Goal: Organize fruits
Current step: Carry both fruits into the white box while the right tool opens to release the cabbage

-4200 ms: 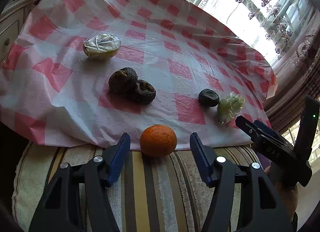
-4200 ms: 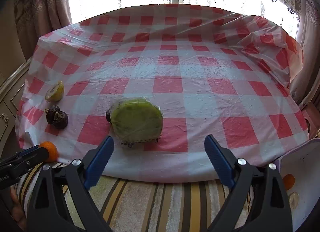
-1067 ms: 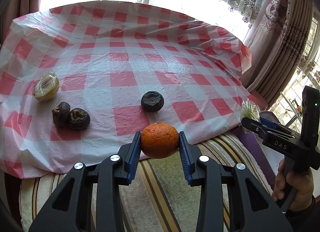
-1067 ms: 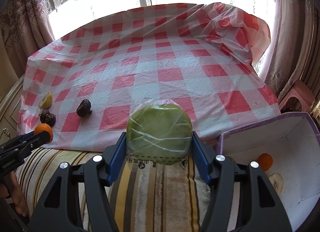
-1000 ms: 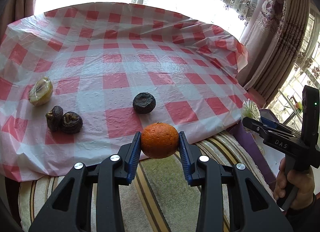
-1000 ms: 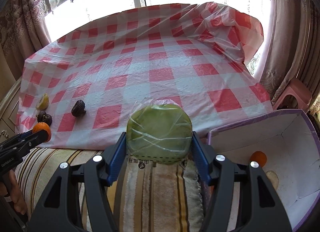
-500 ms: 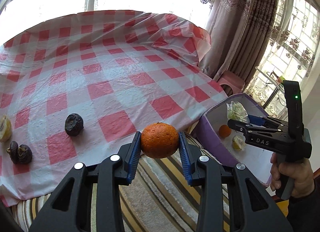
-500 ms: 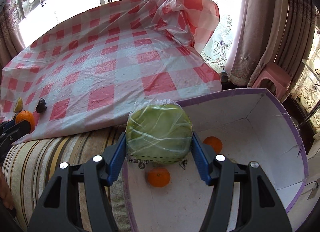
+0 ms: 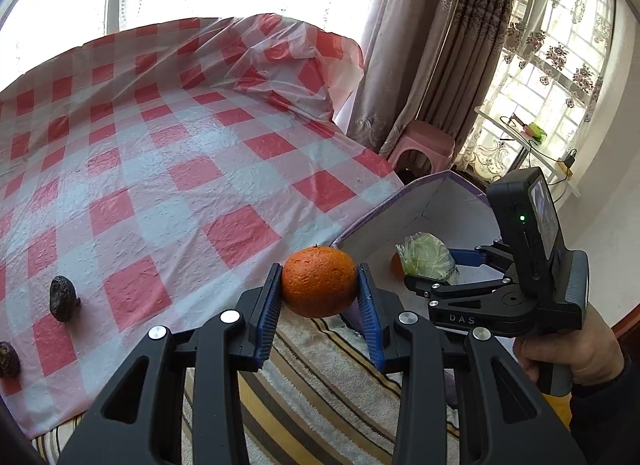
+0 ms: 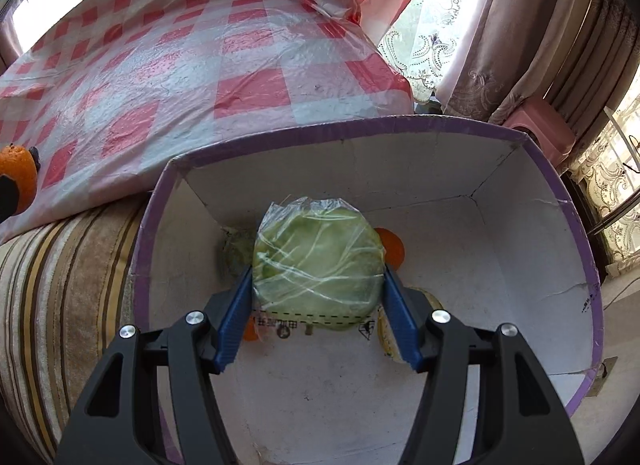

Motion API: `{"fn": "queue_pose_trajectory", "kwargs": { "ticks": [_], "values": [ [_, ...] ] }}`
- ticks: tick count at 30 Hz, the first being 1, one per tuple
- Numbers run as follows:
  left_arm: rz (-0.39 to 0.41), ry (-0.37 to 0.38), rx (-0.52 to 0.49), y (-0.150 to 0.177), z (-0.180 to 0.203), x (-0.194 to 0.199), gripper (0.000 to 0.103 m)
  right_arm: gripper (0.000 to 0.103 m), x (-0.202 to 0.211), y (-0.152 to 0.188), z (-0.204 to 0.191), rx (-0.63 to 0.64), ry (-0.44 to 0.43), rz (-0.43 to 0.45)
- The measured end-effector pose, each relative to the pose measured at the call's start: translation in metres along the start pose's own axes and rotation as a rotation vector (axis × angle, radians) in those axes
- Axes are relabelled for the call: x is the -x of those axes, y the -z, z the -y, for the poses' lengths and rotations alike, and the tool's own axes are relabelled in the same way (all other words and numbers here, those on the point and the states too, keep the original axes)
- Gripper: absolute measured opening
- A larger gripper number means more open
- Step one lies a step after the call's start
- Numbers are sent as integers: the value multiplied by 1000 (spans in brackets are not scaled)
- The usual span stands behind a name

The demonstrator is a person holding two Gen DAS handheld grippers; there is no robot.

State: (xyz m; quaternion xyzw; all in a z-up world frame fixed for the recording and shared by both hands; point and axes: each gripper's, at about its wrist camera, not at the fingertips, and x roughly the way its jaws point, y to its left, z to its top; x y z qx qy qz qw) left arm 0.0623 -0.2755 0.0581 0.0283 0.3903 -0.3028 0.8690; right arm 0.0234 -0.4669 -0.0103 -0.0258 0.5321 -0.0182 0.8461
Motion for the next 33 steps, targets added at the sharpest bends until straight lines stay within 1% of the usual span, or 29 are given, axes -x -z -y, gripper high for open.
{"fn": "queue_pose_trajectory", "kwargs": {
  "ticks": [4,10,14,17,20,24,27,29,31,33],
  "values": [
    [-17,8,-8,-3,7,-13,35,62,-12,-6,5,62,17,-50],
    [-69,43,-46,3,27,-33,35,62,-36,-17,11,126,-9,-110],
    [-120,83,-81,9,43,-46,35,62,-53,-24,9,151,-51,-139],
    [-151,116,-109,14,54,-53,35,62,-64,-26,7,174,-67,-158],
    [-178,130,-141,17,62,-60,35,62,-75,-27,9,175,-83,-175],
    [-199,132,-145,19,64,-65,35,63,-78,-30,7,181,-103,-163],
    [-200,128,-135,19,63,-67,35,65,-76,-30,1,199,-109,-156],
    [-202,128,-128,18,61,-69,35,68,-76,-26,-4,224,-102,-153],
    [-202,126,-126,17,61,-70,35,73,-76,-21,-7,237,-87,-149],
    [-201,123,-125,17,60,-71,35,74,-74,-21,-8,238,-78,-151]
  ]
}}
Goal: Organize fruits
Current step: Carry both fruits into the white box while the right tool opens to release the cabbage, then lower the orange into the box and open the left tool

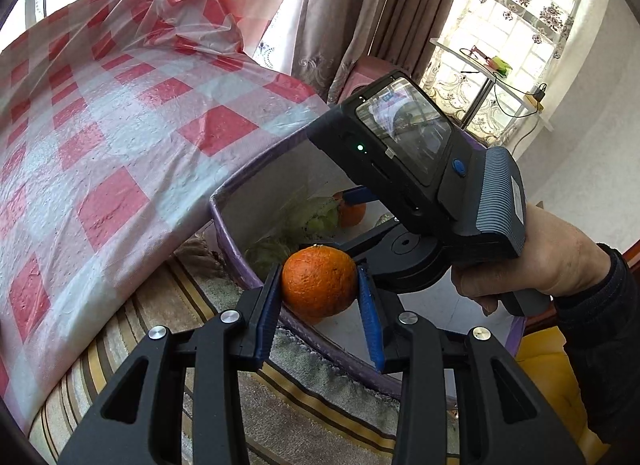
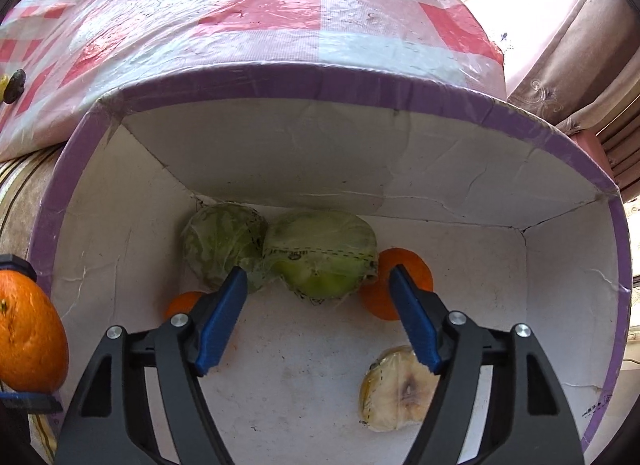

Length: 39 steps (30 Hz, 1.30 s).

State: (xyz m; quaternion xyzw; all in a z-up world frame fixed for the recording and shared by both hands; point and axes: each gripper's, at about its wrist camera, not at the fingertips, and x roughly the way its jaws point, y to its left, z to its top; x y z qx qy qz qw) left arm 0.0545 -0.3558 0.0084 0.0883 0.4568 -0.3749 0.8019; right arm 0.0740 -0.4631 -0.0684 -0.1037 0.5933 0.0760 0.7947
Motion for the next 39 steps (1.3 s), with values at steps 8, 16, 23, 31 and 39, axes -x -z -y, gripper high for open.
{"fn": "queue_pose_trajectory", "kwargs": {
  "ticks": [8,16,23,31,39],
  "values": [
    [-11,-20,3,-10,-2,-16,35,81,41,14,2,-11,76,54],
    [-80,-4,-56,-17,9,-42,35,94,80,43,17,-36,240,81],
    [-162,-47,-179,-21,33,-70,35,95,102,73,65,-197,302,130],
    [-224,-208,-457,-15,68,-95,35,99,117,104,96,-395,291,230],
    [-329,-221,-573,-10,79,-122,36,99,114,105,105,-469,295,254]
  ]
}}
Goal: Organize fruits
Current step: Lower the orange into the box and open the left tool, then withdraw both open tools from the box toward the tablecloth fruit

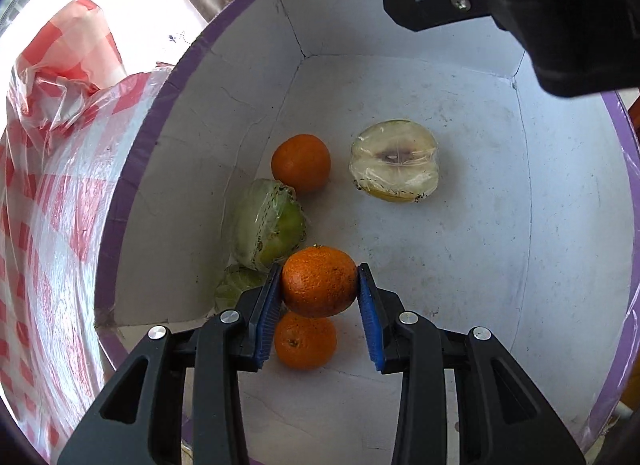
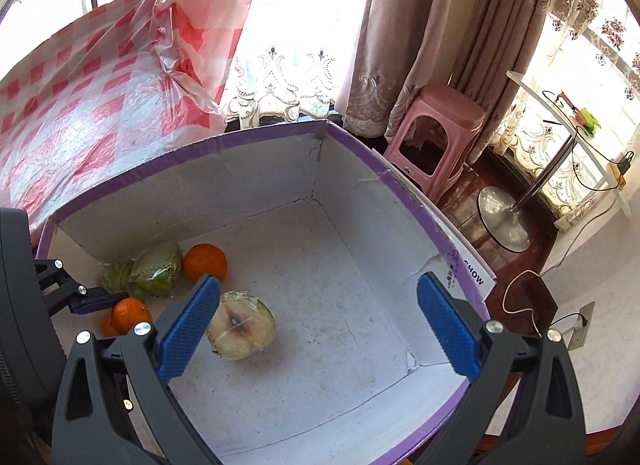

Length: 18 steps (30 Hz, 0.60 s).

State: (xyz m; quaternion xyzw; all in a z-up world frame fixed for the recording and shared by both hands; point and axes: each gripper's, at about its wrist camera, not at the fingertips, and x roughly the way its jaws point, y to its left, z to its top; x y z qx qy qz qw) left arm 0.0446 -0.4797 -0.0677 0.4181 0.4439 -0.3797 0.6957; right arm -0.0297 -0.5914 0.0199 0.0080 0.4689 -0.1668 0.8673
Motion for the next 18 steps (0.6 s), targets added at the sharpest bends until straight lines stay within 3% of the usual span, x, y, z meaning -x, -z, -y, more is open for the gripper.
{"fn": "queue_pose_trajectory", "kwargs": {
  "ticks": [11,15,18],
  "values": [
    [6,24,41,-4,-10,-8,47,99,-9,5,0,-32,-22,-22],
    [72,47,62,1,-18,3,79,99,-8,6,2,-44,-13,-18],
    [120,57,78,3,-23,14,82,99,-2,5,10,-93,-4,14]
  ]
}}
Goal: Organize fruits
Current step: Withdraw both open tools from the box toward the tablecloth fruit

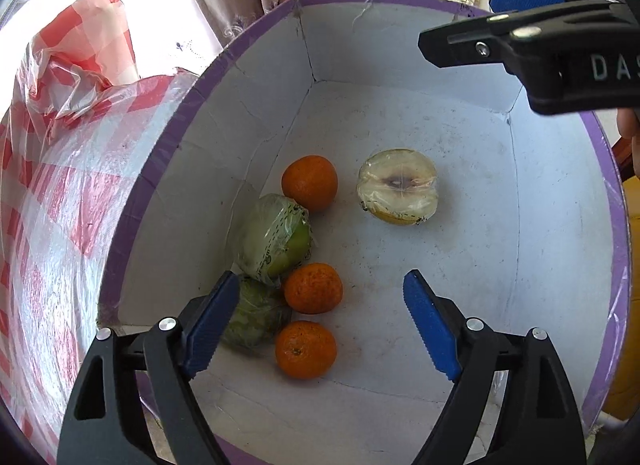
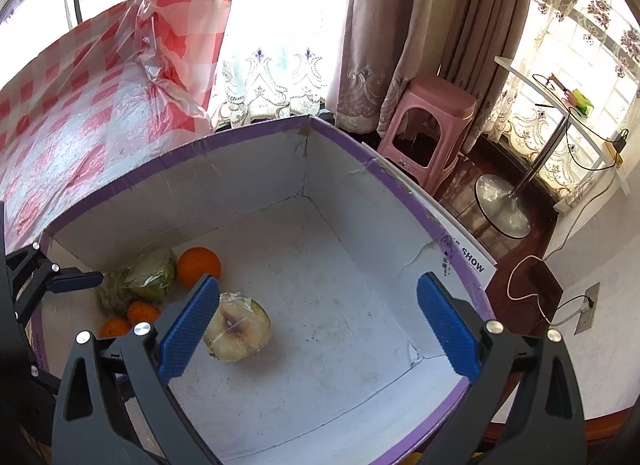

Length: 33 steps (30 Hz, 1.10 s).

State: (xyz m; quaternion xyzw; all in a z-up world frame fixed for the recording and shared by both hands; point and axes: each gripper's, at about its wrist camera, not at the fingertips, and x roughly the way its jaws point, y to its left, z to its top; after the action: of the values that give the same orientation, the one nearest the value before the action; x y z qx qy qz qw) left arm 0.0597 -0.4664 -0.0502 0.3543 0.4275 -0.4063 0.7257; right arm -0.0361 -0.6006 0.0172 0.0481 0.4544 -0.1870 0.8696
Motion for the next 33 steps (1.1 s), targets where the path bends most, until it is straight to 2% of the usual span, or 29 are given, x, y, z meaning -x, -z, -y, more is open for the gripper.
{"fn": "queue_pose_trajectory", "kwargs": {
  "ticks": [5,10,15,19,24,26,30,33],
  "values": [
    [112,-13,16,6,-7,31,88,99,18,-5,23,-152,9,86],
    [230,-77,30,14,-12,65,88,101,46,-8,37,-256,22,211],
    [340,-152,164,33,-39,101,88,101,69,-15,28,-272,-21,296],
    [359,-204,266,42,-63,122,88,101,79,-20,-3,-212,-67,320],
    [384,-338,321,65,-78,151,88,101,87,-29,-58,-115,-109,344],
    [395,-340,361,75,-89,162,89,101,92,-32,-82,-80,-101,358],
    [425,-436,409,98,-109,184,89,101,101,-40,-122,-42,-69,381],
    [453,-438,474,120,-131,199,89,101,102,-44,-151,-13,-19,377]
  ]
}}
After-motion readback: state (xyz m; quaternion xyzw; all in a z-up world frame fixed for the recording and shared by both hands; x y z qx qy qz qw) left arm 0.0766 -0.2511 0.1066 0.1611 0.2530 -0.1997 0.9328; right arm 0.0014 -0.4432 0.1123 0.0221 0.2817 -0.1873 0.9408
